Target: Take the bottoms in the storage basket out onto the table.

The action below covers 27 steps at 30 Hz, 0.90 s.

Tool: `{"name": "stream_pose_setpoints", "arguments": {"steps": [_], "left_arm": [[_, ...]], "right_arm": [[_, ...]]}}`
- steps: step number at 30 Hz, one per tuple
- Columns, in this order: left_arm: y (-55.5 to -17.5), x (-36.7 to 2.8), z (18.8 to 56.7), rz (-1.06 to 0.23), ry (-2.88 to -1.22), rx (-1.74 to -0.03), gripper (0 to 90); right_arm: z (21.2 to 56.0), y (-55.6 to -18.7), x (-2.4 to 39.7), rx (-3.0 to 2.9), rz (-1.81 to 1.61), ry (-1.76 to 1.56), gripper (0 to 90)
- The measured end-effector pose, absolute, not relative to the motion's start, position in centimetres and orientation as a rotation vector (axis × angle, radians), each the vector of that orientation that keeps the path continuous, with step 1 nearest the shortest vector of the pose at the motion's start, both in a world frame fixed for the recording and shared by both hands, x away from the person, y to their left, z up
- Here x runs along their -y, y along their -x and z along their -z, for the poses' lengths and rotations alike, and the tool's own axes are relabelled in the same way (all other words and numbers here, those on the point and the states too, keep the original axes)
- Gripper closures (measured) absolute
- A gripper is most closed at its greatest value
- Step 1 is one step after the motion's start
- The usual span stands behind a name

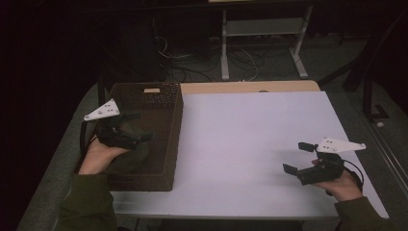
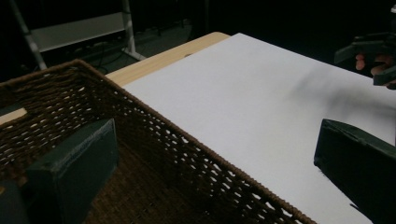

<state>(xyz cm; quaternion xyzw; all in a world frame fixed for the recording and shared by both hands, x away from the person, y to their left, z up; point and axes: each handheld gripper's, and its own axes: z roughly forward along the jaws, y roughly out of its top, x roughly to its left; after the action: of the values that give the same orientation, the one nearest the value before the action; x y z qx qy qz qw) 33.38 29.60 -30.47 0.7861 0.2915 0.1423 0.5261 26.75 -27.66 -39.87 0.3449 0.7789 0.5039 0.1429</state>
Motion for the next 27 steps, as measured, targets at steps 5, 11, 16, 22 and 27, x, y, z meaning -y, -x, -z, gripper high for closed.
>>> {"name": "stream_pose_setpoints", "arguments": {"steps": [5, 11, 16, 22, 27], "left_arm": [[-33.5, -30.3, 30.4, -0.353, -1.874, -0.709, 0.0], [-33.4, -31.0, 30.5, -0.375, -1.879, -0.727, 0.0], [-33.5, -31.7, 30.6, -0.39, -1.875, -0.747, 0.0], [-33.5, -32.8, 31.0, -0.415, -1.89, -0.784, 0.0], [-33.3, -33.5, 31.0, -0.425, -1.88, -0.799, 0.0]], "right_arm": [[40.1, -26.4, 27.8, -2.244, -1.448, -1.004, 0.0], [40.4, -26.3, 28.0, -2.251, -1.428, -1.02, 0.0], [40.7, -26.3, 28.0, -2.268, -1.413, -1.018, 0.0], [40.9, -26.6, 28.0, -2.273, -1.411, -1.02, 0.0], [41.0, -26.6, 27.9, -2.288, -1.406, -1.023, 0.0]]}}
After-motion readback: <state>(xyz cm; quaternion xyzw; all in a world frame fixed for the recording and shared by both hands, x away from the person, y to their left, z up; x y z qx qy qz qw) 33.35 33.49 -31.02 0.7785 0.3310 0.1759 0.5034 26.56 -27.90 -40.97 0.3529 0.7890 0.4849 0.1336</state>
